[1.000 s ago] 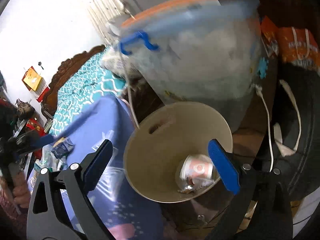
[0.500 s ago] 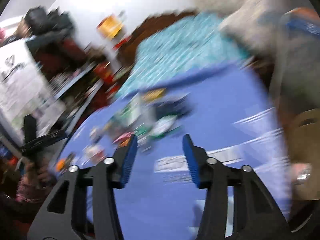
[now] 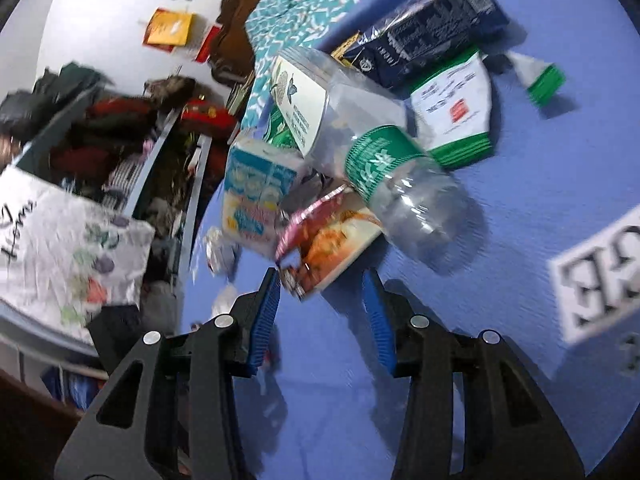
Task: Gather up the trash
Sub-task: 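Grasp the crumpled white tissue with the left tool while the right returns to the table, then grasp the orange-white snack bag with the right tool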
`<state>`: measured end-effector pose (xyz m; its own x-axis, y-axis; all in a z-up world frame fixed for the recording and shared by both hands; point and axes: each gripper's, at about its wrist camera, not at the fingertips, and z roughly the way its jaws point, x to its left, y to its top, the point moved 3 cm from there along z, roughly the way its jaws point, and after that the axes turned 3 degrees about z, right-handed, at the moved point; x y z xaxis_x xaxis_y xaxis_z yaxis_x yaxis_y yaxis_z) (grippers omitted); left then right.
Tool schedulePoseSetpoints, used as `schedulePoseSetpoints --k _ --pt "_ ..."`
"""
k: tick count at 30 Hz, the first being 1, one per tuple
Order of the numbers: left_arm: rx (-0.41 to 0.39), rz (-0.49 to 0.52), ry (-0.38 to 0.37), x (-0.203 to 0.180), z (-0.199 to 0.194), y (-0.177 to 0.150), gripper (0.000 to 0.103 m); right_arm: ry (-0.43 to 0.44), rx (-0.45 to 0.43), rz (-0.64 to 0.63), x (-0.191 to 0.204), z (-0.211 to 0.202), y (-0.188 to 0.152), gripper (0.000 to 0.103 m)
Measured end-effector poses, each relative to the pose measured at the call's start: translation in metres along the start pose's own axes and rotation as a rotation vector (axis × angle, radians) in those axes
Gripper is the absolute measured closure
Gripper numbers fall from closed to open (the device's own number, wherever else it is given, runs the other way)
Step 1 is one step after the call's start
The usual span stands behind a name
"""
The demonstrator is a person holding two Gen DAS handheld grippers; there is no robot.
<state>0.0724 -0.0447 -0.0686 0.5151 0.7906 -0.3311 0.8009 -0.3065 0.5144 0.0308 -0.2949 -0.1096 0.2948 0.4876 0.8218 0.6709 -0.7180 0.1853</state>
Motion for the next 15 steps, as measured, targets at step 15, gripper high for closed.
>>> schedulePoseSetpoints --k 15 --pt "-0.041 0.007 -0.166 -0.033 -0.058 -0.017 0.057 0.175 0.144 -0.027 0.003 -0.045 -0.095 0.089"
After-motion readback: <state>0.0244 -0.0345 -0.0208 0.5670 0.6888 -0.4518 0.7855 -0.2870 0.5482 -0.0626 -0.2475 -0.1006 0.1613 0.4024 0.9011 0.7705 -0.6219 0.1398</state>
